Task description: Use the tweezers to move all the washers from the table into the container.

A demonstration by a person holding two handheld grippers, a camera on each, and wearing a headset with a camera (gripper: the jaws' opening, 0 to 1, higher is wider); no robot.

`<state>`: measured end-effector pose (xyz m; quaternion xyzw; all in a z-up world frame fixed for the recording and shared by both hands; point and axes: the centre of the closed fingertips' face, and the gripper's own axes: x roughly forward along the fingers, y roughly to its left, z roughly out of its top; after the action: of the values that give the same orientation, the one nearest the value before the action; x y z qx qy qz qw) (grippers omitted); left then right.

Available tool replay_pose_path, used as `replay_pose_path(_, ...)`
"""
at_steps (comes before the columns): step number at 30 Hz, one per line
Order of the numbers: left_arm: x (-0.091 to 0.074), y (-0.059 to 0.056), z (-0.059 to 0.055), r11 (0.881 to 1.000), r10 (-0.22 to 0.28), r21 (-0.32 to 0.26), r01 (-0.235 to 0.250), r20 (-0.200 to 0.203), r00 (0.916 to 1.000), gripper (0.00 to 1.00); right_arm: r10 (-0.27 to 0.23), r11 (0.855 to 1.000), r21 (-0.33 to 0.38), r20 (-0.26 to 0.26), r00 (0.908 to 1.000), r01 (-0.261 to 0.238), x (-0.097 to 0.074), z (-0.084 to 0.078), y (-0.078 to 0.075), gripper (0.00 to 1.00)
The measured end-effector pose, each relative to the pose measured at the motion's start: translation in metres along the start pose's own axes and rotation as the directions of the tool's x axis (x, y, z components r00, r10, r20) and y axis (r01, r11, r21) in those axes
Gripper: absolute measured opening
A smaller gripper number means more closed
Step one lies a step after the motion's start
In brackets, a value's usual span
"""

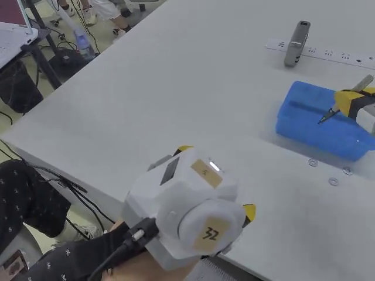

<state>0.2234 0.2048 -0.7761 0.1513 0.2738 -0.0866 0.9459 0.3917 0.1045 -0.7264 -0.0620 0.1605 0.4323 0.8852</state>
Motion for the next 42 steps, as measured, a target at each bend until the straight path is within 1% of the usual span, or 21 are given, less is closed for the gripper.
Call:
replay_pose_path(4, 0.0, 0.0, -0.001, 1.0, 0.0, 0.002, 0.0, -0.003, 1.0, 0.73, 0.007, 1.0, 0.002, -0.022, 0.9997, -0.007, -0.003, -0.014, 0.004, 0.01)
replay_pose_path(5, 0.0, 0.0, -0.001, 1.0, 0.0, 0.003, 0.0, -0.003, 1.0, 0.73, 0.007, 1.0, 0.009, -0.035, 0.9994, -0.006, -0.004, -0.019, 0.005, 0.01)
replay_pose_path(10, 0.001, -0.001, -0.002, 1.0, -0.002, 0.005, 0.002, -0.007, 1.0, 0.73, -0.002, 1.0, 0.028, -0.064, 0.998, 0.004, -0.004, -0.039, 0.003, 0.01)
replay_pose_path(13, 0.001, -0.001, -0.002, 1.0, -0.003, 0.006, 0.004, -0.008, 1.0, 0.73, -0.015, 0.999, 0.031, -0.082, 0.9965, 0.018, -0.001, -0.052, -0.001, 0.02)
replay_pose_path(17, 0.001, -0.001, -0.002, 1.0, -0.005, 0.008, 0.005, -0.011, 0.9999, 0.73, -0.023, 0.998, 0.057, -0.099, 0.9948, 0.028, 0.004, -0.06, -0.005, 0.02)
replay_pose_path(18, 0.001, -0.001, -0.003, 1.0, -0.006, 0.008, 0.006, -0.012, 0.9999, 0.73, -0.022, 0.998, 0.06, -0.1, 0.9947, 0.028, 0.004, -0.062, -0.004, 0.02)
replay_pose_path(21, 0.001, -0.002, -0.003, 1.0, -0.007, 0.01, 0.007, -0.013, 0.9999, 0.73, -0.033, 0.998, 0.042, -0.114, 0.993, 0.038, 0.007, -0.069, -0.005, 0.02)
replay_pose_path(23, 0.001, -0.002, -0.003, 1.0, -0.008, 0.01, 0.008, -0.013, 0.9999, 0.73, -0.035, 0.998, 0.043, -0.119, 0.9923, 0.04, 0.008, -0.072, -0.006, 0.02)
replay_pose_path(27, 0.001, -0.002, -0.003, 1.0, -0.008, 0.01, 0.008, -0.013, 0.9999, 0.73, -0.03, 0.999, 0.04, -0.12, 0.9923, 0.035, 0.009, -0.073, -0.003, 0.02)
replay_pose_path(31, 0.001, -0.002, -0.003, 1.0, -0.009, 0.01, 0.009, -0.012, 0.9999, 0.72, -0.033, 0.999, 0.01, -0.119, 0.9923, 0.034, 0.01, -0.072, -0.002, 0.02)
replay_pose_path(34, 0.001, -0.002, -0.003, 1.0, -0.009, 0.012, 0.009, -0.012, 0.9999, 0.72, -0.041, 0.999, -0.022, -0.108, 0.9933, 0.039, 0.009, -0.072, -0.001, 0.01)
replay_pose_path(36, 0.001, -0.002, -0.002, 1.0, -0.009, 0.012, 0.009, -0.011, 0.9999, 0.72, -0.046, 0.999, -0.027, -0.1, 0.994, 0.043, 0.009, -0.073, -0.002, 0.01)
replay_pose_path(38, 0.001, -0.002, -0.002, 1.0, -0.007, 0.012, 0.008, -0.011, 0.9999, 0.72, -0.044, 0.999, -0.013, -0.09, 0.995, 0.043, 0.01, -0.073, -0.001, 0.01)
replay_pose_path(39, 0.001, -0.002, -0.002, 1.0, -0.007, 0.011, 0.007, -0.01, 0.9999, 0.72, -0.053, 0.998, -0.021, -0.084, 0.9951, 0.052, 0.01, -0.073, -0.003, 0.01)
replay_pose_path(41, 0.001, -0.002, -0.002, 1.0, -0.007, 0.011, 0.007, -0.01, 0.9999, 0.72, -0.064, 0.997, -0.042, -0.085, 0.9943, 0.061, 0.01, -0.072, -0.004, 0.0)
replay_pose_path(42, 0.001, -0.002, -0.002, 1.0, -0.008, 0.011, 0.008, -0.009, 0.9999, 0.72, -0.06, 0.998, -0.041, -0.094, 0.9938, 0.056, 0.012, -0.071, -0.004, 0.0)
